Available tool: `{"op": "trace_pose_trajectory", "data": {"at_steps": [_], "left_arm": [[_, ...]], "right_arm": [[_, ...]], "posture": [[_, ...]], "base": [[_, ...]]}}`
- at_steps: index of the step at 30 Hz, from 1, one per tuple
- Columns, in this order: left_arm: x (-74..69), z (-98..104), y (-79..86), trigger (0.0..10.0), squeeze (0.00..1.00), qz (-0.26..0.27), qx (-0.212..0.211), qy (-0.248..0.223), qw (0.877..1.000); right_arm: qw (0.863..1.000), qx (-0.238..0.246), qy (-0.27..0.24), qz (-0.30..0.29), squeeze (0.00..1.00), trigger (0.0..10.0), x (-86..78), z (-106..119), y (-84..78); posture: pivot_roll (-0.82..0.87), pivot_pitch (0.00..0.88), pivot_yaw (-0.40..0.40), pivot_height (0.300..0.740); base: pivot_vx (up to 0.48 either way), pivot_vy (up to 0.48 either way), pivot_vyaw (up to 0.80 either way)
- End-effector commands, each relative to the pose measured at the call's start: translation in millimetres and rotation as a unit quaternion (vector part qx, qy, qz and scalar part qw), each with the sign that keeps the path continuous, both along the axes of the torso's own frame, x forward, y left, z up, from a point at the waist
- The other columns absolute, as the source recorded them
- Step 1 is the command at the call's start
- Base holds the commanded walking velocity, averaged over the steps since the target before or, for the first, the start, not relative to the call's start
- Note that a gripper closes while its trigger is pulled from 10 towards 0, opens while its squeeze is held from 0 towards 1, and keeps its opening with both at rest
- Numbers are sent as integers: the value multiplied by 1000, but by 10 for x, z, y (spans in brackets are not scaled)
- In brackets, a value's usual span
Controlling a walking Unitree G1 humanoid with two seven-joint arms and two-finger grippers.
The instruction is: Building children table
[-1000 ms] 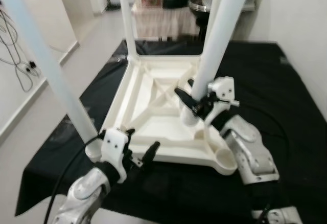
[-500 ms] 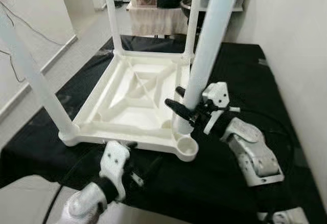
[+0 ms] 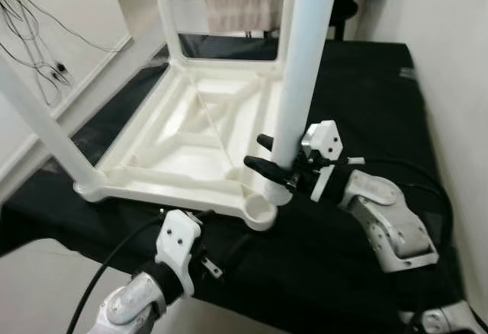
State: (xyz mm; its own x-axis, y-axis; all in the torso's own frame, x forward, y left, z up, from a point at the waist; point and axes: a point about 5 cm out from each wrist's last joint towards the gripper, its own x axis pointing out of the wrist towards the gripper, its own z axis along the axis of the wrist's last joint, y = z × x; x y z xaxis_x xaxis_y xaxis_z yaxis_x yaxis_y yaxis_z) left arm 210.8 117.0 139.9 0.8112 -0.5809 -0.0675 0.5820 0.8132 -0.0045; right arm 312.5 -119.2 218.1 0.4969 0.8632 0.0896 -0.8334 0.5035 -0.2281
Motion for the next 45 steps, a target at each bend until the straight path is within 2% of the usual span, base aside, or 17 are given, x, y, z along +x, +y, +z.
{"op": "trace_pose_trajectory", "data": {"at_steps": [1, 9, 12, 19, 27, 35, 36, 38, 39, 40, 41, 45], "left_arm": [[-63, -57, 30, 10000, 0, -8, 39, 8, 999], [-113, -58, 27, 10000, 0, -13, 49, 5, 999], [-131, -65, 27, 10000, 0, -9, 57, 12, 998], [-171, -59, 28, 10000, 0, 0, 65, 10, 998], [-212, -44, 38, 10000, 0, -9, 93, -10, 996], [-227, -38, 30, 10000, 0, -20, 102, -12, 995], [-237, -33, 24, 10000, 0, -26, 103, -13, 994], [-237, -33, 24, 10000, 0, -26, 103, -13, 994], [-246, -27, 17, 10000, 0, -34, 105, -15, 994], [-246, -27, 17, 10000, 0, -34, 105, -15, 994], [-266, -10, 13, 10000, 0, -50, 106, -18, 993], [-275, -4, 6, 10000, 0, -61, 104, -19, 992]], "right_arm": [[999, -4, 7, 46, 0, 10000, 5, 42, 68], [996, 23, 32, 80, 0, 10000, 61, 105, 23], [994, 33, 38, 98, 0, 10000, 74, 132, 55], [991, 33, 44, 119, 0, 10000, 102, 128, 109], [985, 43, 58, 159, 0, 10000, 65, 148, -61], [985, 41, 59, 159, 0, 10000, 69, 120, -120], [985, 46, 61, 156, 0, 10000, 83, 120, -182], [985, 46, 61, 156, 0, 10000, 83, 120, -182], [984, 50, 64, 160, 0, 10000, 71, 130, -266], [984, 50, 64, 160, 0, 10000, 71, 130, -266], [982, 35, 65, 172, 0, 10000, 1, 129, -383], [982, 26, 67, 175, 0, 10000, -30, 112, -409]], "posture": [[-18, 187, 3, 740], [-17, 194, 0, 740], [-13, 208, 1, 740], [-4, 222, 1, 740], [-4, 238, 10, 740], [-2, 243, 16, 740], [5, 247, 17, 740], [5, 247, 17, 740], [6, 252, 19, 740], [6, 252, 19, 740], [-1, 266, 28, 740], [-2, 267, 29, 740]], "base": [[0, 0, 0], [0, 0, 0], [0, 0, 0], [0, 411, 0], [0, 0, 0], [0, 0, 0], [0, 0, 0], [0, 0, 0], [0, 0, 0], [0, 0, 0], [0, 0, 0], [0, 0, 0]]}}
